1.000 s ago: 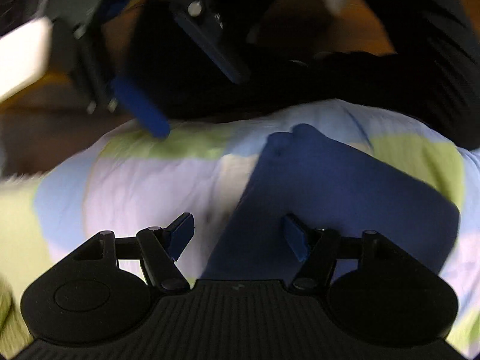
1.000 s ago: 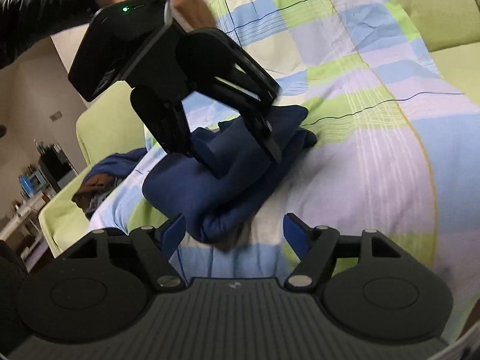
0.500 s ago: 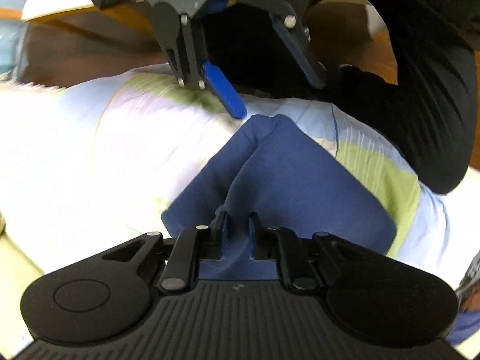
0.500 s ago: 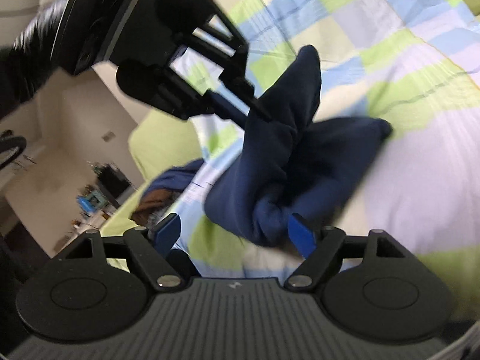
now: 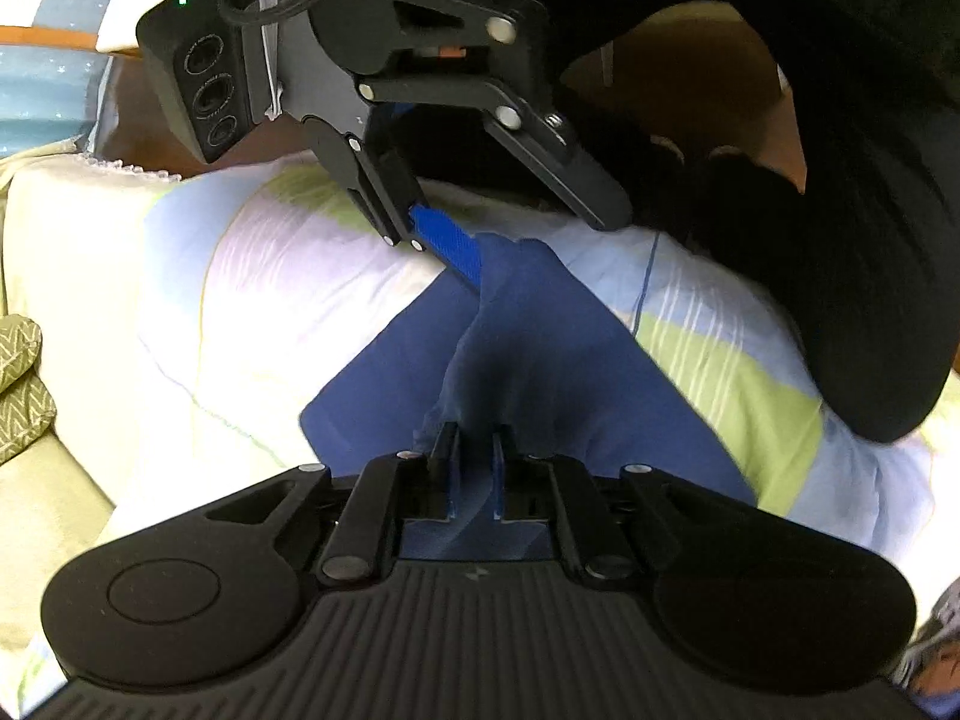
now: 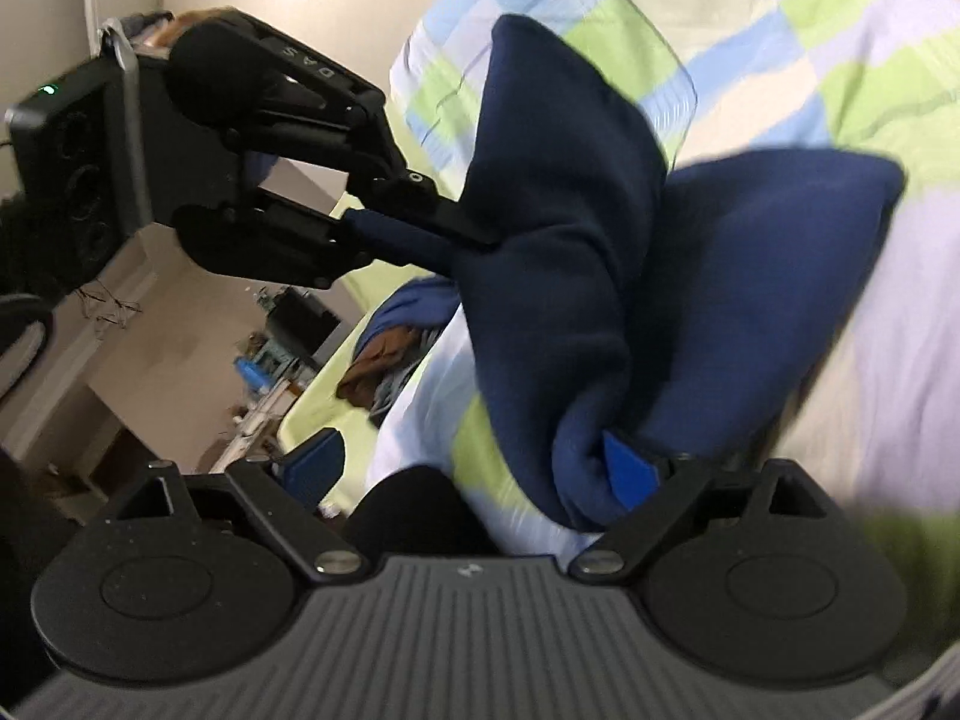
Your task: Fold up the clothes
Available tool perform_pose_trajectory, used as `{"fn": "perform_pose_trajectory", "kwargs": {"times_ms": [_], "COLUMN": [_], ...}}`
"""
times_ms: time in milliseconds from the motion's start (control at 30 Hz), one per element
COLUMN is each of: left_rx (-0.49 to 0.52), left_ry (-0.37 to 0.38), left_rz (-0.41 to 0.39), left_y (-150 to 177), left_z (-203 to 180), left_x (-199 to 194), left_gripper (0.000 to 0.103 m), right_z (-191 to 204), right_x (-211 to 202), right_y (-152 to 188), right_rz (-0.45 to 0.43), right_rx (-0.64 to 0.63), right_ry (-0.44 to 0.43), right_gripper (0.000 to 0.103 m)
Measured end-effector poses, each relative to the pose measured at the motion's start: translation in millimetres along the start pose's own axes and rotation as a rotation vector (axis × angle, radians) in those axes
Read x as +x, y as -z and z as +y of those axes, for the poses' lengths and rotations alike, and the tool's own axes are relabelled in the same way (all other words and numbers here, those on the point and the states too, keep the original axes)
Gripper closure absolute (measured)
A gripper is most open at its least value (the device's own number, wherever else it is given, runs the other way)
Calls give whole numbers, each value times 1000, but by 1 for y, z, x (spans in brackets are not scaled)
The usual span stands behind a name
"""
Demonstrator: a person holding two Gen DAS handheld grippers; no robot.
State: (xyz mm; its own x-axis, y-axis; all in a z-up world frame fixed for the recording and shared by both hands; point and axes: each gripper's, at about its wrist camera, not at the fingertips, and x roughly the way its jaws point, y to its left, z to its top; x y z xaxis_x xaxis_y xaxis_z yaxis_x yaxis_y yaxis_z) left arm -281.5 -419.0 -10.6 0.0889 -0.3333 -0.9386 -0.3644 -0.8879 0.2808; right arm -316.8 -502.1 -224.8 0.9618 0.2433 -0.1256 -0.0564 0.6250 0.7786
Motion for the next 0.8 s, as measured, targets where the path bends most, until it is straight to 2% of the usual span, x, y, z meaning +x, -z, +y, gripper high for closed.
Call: {"fn": "perform_pose_trajectory", "kwargs": {"times_ms": [100,167,200,233,300,367,500,600,700,733,767,800], "left_rx": [-16,-40,-50,-68,-78,-108,-220,-438,-553,-621,-695,-727], "left_ry": [-27,-34,-32,-21,-10,11,87,192,198,210,224,230], "left_rz": [-23,-33,-36,-41,-47,-84,-168,-265,-288,-301,-316,-320], "left_y": [2,6,8,10,11,11,19,49,74,86,98,103], "left_z": [0,6,8,14,20,29,50,76,91,98,105,108], "left_x": [6,12,13,20,28,36,38,33,28,30,33,35], "left_gripper": [94,94,94,93,89,81,75,69,51,47,46,46], "right_z": [-10,-18,-21,-22,-29,-32,-28,-26,-21,-20,-19,-19], "right_x": [-4,-6,-6,-6,-11,-15,-17,-18,-17,-16,-16,-15], "right_y": [1,1,1,3,9,15,22,26,32,34,37,39], "right_rz": [-8,-19,-19,-16,-13,-8,-9,-24,-24,-21,-20,-22], "right_rx": [66,109,123,131,170,191,186,188,169,164,162,162], "right_ry": [-18,-40,-41,-24,25,54,101,112,143,153,161,164], "right_gripper": [14,19,33,61,83,84,84,84,84,84,84,83]}}
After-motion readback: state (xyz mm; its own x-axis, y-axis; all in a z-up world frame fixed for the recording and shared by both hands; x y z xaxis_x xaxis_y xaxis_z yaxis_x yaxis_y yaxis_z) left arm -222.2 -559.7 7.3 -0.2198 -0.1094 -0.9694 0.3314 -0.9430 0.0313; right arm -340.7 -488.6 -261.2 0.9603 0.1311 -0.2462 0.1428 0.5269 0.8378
